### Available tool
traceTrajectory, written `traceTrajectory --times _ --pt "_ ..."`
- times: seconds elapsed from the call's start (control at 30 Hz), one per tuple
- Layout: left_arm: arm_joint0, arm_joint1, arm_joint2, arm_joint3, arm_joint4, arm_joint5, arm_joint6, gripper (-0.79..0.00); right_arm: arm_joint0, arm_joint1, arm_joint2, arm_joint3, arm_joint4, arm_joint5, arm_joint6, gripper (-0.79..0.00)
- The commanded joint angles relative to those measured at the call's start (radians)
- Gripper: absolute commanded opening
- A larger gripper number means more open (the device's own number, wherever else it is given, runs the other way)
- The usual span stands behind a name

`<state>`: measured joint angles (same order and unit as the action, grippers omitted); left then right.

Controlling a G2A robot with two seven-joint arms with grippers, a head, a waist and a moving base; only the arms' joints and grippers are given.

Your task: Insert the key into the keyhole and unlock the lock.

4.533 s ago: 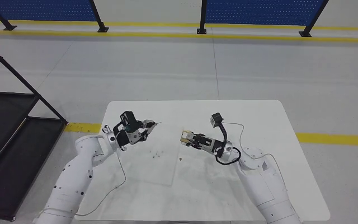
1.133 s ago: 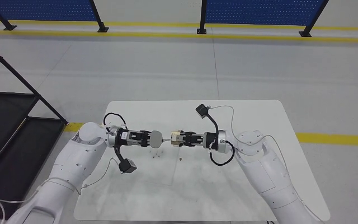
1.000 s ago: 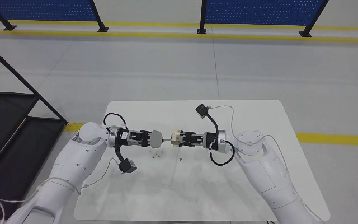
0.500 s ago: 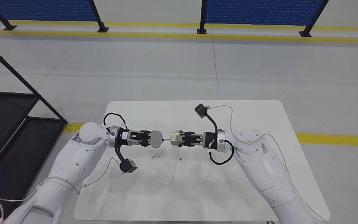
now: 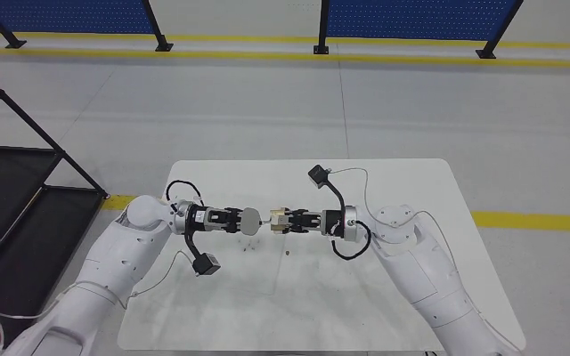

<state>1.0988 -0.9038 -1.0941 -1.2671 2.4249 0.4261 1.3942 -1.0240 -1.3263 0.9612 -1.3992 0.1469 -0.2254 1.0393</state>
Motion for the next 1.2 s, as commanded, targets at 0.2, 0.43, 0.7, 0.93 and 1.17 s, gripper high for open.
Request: traceTrajectory --times 0.2,0.43,0.7,0.93,1.17 --pt "-0.004 0.007 0.012 -0.005 -0.007 0.002 -0.002 -0.785 0.004 0.003 -0.007 0.000 0.002 -0.005 0.001 -0.785" --pt "-0.007 0.010 0.024 -0.003 -0.011 0.013 -0.013 -0.785 0.006 0.005 -0.013 -0.005 0.003 -0.004 -0.001 -0.785" --pt "-0.013 0.012 0.042 -0.002 -0.004 0.037 -0.037 -0.785 0.000 0.007 -0.018 -0.009 0.016 0.004 -0.026 -0.785" --pt "-0.017 0.016 0.054 0.002 0.000 0.053 -0.053 -0.785 -0.005 0.008 -0.021 -0.011 0.030 0.006 -0.037 -0.785" --pt "-0.020 0.018 0.064 0.005 -0.007 0.067 -0.067 -0.785 -0.003 0.009 -0.032 -0.015 0.026 0.014 -0.040 -0.785"
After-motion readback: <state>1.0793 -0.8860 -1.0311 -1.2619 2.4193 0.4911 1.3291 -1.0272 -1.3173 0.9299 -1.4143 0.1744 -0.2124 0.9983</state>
